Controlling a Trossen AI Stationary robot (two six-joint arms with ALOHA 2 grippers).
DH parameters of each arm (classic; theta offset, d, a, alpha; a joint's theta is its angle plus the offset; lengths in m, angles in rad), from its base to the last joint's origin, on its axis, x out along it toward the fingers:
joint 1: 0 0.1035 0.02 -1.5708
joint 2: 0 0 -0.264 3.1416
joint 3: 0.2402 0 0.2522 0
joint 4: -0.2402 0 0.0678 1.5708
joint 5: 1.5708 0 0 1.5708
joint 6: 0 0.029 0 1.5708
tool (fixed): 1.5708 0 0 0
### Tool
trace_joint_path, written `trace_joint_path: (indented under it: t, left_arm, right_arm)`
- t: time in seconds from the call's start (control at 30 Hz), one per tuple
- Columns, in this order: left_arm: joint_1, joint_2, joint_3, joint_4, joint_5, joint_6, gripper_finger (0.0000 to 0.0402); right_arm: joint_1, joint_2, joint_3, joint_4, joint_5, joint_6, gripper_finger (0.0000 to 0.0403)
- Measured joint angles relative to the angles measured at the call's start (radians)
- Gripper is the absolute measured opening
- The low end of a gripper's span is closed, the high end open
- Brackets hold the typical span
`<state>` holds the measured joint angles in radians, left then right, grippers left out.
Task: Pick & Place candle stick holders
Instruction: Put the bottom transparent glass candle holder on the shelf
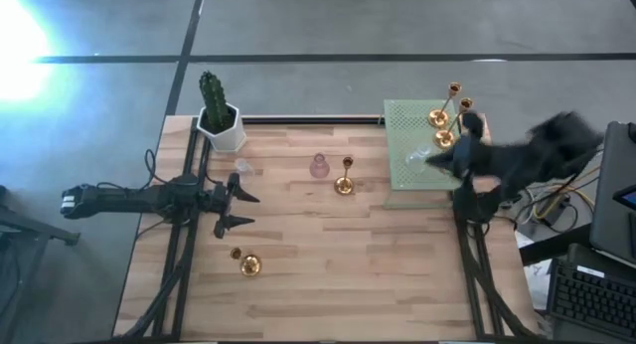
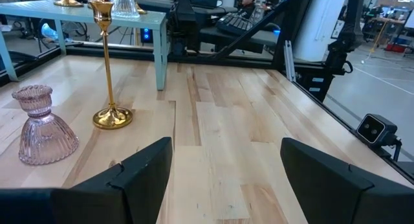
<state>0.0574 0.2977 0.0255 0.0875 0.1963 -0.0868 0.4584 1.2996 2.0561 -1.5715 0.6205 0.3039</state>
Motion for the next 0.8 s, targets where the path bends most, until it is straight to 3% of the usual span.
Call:
trace_joint_path:
  t: [0.2, 0.43, 0.63, 0.8]
  left_arm:
    - [0.0, 0.0, 0.0, 0.0, 0.0, 0.0, 0.0294]
    - [0.0, 0.0, 0.0, 0.0, 0.0, 0.0, 0.0294]
    - [0.0, 0.0, 0.0, 0.0, 0.0, 0.0, 0.0294]
    - [0.0, 0.0, 0.0, 0.0, 0.0, 0.0, 0.0294]
  right_arm:
    - [-0.327, -0.097, -0.004, -0.001, -0.241, -0.233, 0.0008]
    - [-0.681, -0.075, -0.008, 0.001, -0.545, -0.48, 0.0008]
    - [-0.872, 0.011, -0.049, 0.002, -0.752, -0.509, 0.0008]
    - [-0.944, 0.075, -0.132, 0.001, -0.777, -0.434, 0.0008]
